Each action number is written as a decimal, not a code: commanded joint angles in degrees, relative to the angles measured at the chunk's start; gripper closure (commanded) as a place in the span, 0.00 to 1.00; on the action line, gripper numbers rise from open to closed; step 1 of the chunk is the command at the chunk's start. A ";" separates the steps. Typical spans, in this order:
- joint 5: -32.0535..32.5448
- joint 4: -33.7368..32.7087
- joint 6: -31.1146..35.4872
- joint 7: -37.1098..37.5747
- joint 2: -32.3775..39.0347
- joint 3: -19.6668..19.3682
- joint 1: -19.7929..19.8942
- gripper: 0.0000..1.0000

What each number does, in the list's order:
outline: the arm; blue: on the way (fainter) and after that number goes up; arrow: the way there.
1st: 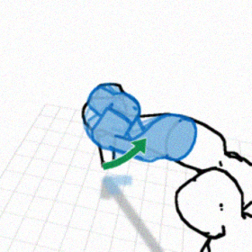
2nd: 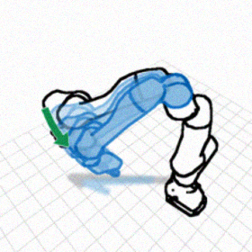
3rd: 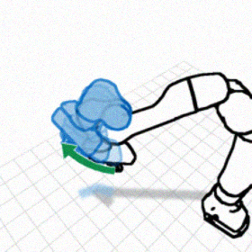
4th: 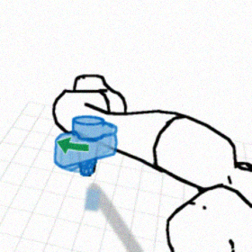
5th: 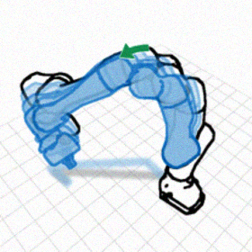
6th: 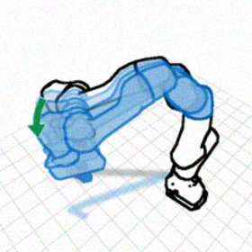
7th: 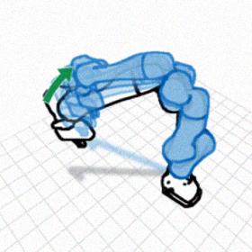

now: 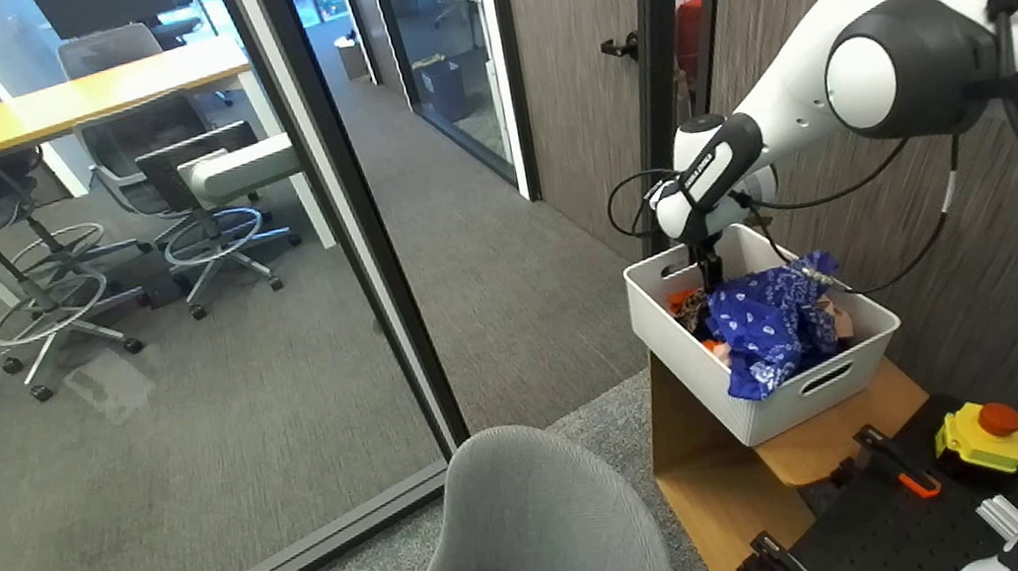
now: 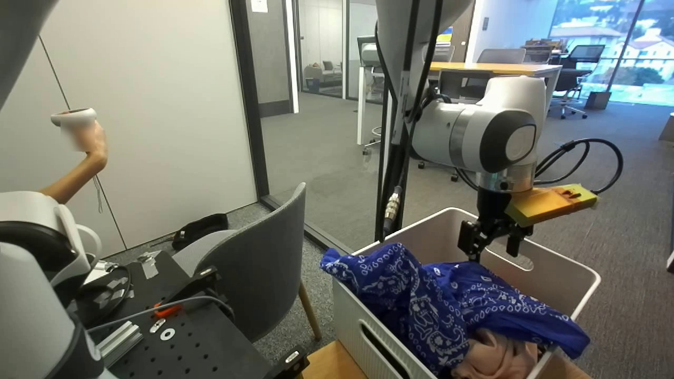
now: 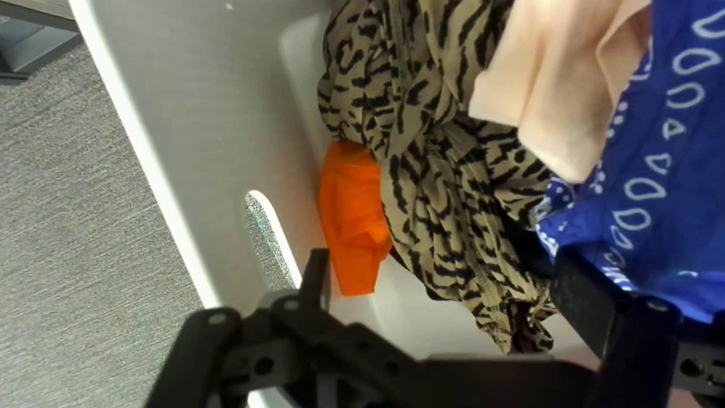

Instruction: Pick up the animal clothe and put it on the headrest of the chair

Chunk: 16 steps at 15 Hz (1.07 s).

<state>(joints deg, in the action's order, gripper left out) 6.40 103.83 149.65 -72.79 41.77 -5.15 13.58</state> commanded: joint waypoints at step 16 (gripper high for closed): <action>1.59 -3.95 -1.58 6.57 8.28 1.19 1.15 0.00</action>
<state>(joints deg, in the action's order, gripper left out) 6.41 101.38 149.30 -68.05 49.14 -4.57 14.03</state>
